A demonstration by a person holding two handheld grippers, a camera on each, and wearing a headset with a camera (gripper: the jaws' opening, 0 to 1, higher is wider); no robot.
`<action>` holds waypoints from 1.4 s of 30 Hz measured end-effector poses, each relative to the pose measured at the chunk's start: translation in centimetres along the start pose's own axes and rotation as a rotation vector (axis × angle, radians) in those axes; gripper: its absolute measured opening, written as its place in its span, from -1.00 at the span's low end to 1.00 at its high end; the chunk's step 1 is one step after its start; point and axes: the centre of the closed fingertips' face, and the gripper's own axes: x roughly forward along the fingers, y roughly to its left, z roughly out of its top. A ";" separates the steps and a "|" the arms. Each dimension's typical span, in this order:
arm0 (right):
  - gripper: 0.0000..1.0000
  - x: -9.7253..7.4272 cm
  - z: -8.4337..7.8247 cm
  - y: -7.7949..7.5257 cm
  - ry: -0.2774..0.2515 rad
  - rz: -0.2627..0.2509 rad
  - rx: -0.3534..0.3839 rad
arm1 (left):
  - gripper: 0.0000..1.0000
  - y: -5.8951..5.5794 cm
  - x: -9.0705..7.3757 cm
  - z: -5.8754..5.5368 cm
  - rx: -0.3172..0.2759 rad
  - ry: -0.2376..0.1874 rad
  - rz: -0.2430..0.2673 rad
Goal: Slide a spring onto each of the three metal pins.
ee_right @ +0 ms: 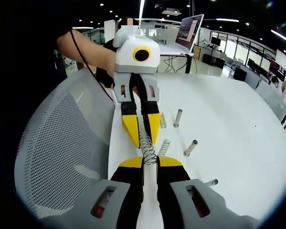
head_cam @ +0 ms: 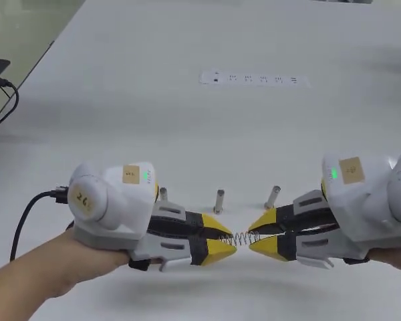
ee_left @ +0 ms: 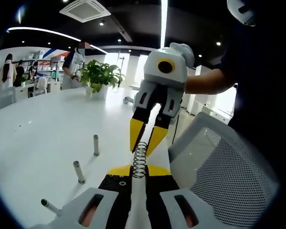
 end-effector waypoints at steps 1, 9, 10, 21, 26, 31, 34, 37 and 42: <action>-0.88 0.0 0.2 0.1 -0.001 0.003 -0.009 | -0.96 0.0 0.0 -0.1 0.002 0.006 0.000; -0.87 0.1 3.0 1.0 -0.066 0.036 -0.021 | -0.96 -0.1 0.3 -1.0 0.035 0.049 0.008; -0.87 0.2 3.5 1.1 -0.082 0.040 -0.023 | -0.96 -0.2 0.4 -1.0 0.039 0.051 0.005; -0.87 0.3 4.1 0.9 -0.143 0.010 -0.010 | -0.96 0.0 0.3 -0.7 0.050 0.046 0.017; -0.87 0.2 4.4 0.9 -0.170 -0.007 0.002 | -0.96 -0.1 0.4 -0.6 0.053 0.043 0.018; -0.86 0.1 4.4 0.9 -0.172 -0.012 0.011 | -0.96 -0.2 0.5 -0.6 0.057 0.043 0.016; -0.85 0.0 4.5 0.8 -0.178 -0.017 0.012 | -0.96 -0.2 0.4 -0.5 0.061 0.040 0.016; -0.85 0.1 4.6 0.8 -0.185 -0.015 0.016 | -0.96 -0.2 0.4 -0.5 0.061 0.039 0.018; -0.85 0.1 4.7 0.8 -0.195 -0.015 0.029 | -0.96 -0.2 0.2 -0.5 0.062 0.039 0.019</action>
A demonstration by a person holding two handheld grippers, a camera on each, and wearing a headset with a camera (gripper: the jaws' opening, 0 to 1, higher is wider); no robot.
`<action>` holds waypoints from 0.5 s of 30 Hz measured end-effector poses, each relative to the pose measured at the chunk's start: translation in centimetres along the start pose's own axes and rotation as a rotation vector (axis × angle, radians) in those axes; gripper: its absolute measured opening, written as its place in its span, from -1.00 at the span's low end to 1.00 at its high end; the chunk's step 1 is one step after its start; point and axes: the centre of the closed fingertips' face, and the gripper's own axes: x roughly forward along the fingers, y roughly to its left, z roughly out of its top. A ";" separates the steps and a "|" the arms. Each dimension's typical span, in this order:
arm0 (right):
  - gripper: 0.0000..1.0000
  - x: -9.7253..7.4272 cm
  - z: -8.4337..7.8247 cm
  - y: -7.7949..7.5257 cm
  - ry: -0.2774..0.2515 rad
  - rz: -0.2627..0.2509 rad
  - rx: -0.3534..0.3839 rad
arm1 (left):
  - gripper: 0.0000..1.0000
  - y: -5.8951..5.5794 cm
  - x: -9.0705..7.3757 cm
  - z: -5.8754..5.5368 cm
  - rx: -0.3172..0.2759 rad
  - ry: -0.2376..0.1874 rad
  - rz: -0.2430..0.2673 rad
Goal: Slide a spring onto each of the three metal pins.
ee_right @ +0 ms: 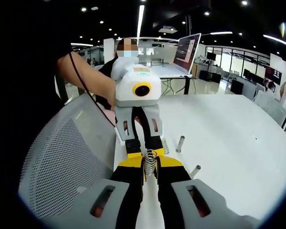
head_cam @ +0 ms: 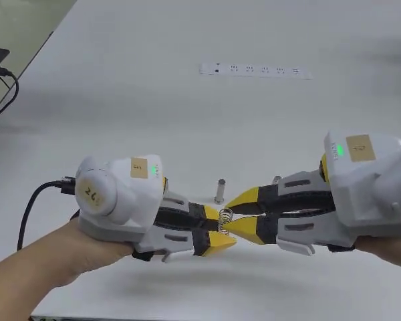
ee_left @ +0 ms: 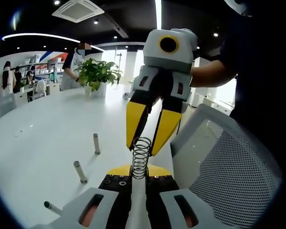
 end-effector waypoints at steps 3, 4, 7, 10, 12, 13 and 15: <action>-0.84 0.1 0.0 0.0 -0.004 -0.003 0.002 | -0.97 0.0 0.0 0.0 -0.001 0.002 0.001; -0.84 0.1 0.0 0.0 -0.010 -0.003 0.019 | -0.97 -0.1 0.0 0.0 0.000 0.001 0.001; -0.84 0.1 0.0 -0.1 -0.013 -0.004 0.019 | -0.97 0.0 0.0 0.1 -0.001 -0.002 0.002; -0.84 0.1 0.0 -0.2 -0.026 -0.004 0.046 | -0.97 0.0 0.0 0.2 -0.004 -0.005 0.001; -0.84 0.1 0.0 -0.1 -0.027 -0.003 0.052 | -0.97 0.0 0.0 0.2 -0.002 -0.006 0.001; -0.84 0.1 0.0 -0.1 -0.028 -0.003 0.055 | -0.96 0.0 0.0 0.2 -0.004 -0.007 0.001; -0.84 0.2 0.1 -0.1 -0.031 -0.003 0.059 | -0.97 0.0 0.0 0.2 -0.002 -0.008 0.000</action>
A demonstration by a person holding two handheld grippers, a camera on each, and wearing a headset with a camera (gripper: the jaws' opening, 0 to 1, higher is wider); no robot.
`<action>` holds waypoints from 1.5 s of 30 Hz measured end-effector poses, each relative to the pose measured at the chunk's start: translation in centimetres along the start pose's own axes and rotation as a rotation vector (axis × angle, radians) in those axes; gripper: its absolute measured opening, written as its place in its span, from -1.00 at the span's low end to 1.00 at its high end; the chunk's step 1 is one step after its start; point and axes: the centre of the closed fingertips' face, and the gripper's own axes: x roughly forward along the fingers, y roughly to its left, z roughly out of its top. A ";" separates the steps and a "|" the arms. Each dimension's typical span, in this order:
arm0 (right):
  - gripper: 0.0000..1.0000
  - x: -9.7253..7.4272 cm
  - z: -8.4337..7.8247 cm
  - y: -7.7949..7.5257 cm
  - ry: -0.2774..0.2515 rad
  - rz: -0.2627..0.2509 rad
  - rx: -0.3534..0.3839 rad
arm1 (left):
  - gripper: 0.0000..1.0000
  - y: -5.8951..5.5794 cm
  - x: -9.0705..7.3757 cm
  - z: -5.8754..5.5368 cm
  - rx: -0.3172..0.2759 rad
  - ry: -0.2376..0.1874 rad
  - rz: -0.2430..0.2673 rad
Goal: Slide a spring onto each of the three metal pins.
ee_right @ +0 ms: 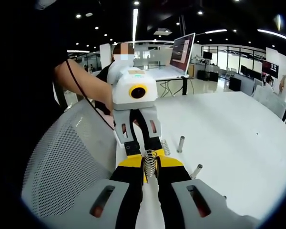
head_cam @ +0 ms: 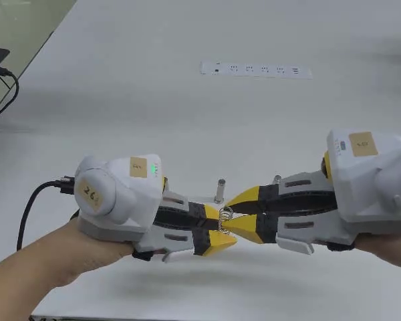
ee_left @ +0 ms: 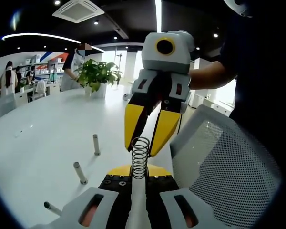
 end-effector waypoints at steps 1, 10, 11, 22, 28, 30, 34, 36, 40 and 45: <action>-0.83 0.0 0.0 0.0 -0.004 0.001 0.007 | -0.97 0.0 0.0 0.0 0.000 -0.001 0.000; -0.85 0.2 0.0 0.2 -0.019 0.000 0.007 | -0.96 -0.1 -0.1 0.1 -0.001 -0.003 -0.003; -0.85 0.2 0.0 0.2 -0.020 -0.002 0.010 | -0.96 0.0 -0.1 0.2 -0.002 -0.003 -0.002; -0.86 0.3 0.5 0.1 -0.027 -0.016 0.006 | -0.95 0.2 -0.4 0.5 -0.020 -0.012 0.019; -0.86 0.2 0.8 -0.1 -0.026 -0.023 -0.006 | -0.94 0.4 -0.7 0.8 -0.033 -0.026 0.038; -0.86 0.2 1.0 -0.2 -0.029 -0.028 -0.015 | -0.93 0.7 -0.9 0.8 -0.032 -0.026 0.051; -0.86 0.4 1.2 -0.3 -0.029 -0.033 -0.025 | -0.91 1.0 -1.1 0.8 -0.034 -0.026 0.065; -0.86 0.5 1.3 -0.3 -0.031 -0.032 -0.028 | -0.90 1.1 -1.3 0.8 -0.034 -0.027 0.069; -0.86 0.7 1.4 -0.3 -0.029 -0.032 -0.040 | -0.85 1.2 -1.4 0.9 -0.034 -0.031 0.078; -0.86 0.7 1.5 -0.6 -0.031 -0.046 -0.049 | -0.79 1.6 -1.6 0.8 -0.036 -0.030 0.095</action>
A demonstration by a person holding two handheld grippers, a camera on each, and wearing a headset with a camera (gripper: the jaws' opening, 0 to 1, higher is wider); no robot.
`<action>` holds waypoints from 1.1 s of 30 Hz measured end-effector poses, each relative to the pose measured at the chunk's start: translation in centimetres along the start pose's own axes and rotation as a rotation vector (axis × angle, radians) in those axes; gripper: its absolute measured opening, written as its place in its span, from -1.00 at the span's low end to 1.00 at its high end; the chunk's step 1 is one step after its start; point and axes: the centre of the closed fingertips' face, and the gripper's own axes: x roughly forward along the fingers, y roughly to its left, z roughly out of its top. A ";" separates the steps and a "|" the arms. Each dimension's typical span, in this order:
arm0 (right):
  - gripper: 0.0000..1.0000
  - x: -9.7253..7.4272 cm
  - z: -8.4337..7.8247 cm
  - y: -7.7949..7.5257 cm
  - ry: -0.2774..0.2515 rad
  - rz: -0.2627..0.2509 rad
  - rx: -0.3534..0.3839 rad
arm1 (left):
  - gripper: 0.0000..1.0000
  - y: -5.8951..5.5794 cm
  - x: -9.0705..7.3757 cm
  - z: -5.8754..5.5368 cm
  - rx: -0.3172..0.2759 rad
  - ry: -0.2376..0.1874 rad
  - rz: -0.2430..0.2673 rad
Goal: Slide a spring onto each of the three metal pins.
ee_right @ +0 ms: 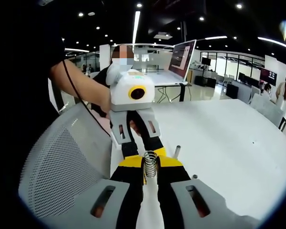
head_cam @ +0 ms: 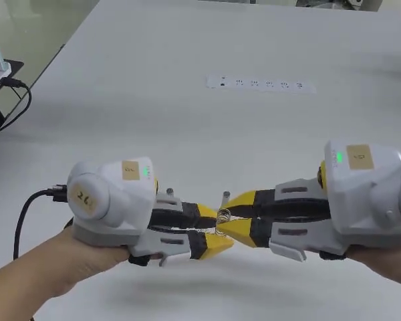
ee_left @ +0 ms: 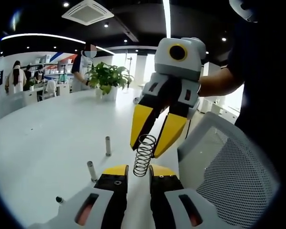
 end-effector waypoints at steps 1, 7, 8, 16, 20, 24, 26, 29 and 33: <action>-0.86 0.0 0.0 -0.1 0.001 -0.003 -0.002 | -0.79 0.1 0.0 0.0 0.003 0.001 0.003; -0.86 -0.2 0.0 -0.3 0.000 -0.019 -0.007 | -0.66 0.8 -0.4 -0.3 0.011 0.011 0.030; -0.86 -0.2 0.0 -0.5 -0.001 -0.026 -0.008 | -0.65 1.0 -0.5 -0.4 0.010 0.012 0.036; -0.86 -0.5 -0.3 -1.0 0.004 -0.048 -0.010 | -0.57 1.5 -1.4 -1.1 -0.019 0.024 0.056; -0.86 -0.6 -0.5 -1.1 0.006 -0.050 -0.007 | -0.54 2.1 -2.1 -1.4 -0.027 0.028 0.084; -0.86 -0.5 -0.5 -1.1 0.009 -0.050 -0.011 | -0.38 2.4 -2.7 -1.2 -0.042 0.009 0.099; -0.86 -0.5 -0.5 -1.1 0.007 -0.051 -0.015 | -0.31 2.7 -3.0 -1.5 -0.035 0.021 0.116; -0.86 -0.6 -0.6 -1.2 0.010 -0.053 -0.021 | -0.26 3.1 -3.6 -1.9 -0.039 0.028 0.141; -0.86 -0.7 -0.8 -1.4 0.013 -0.058 -0.017 | -0.24 3.4 -4.3 -1.9 -0.051 0.014 0.162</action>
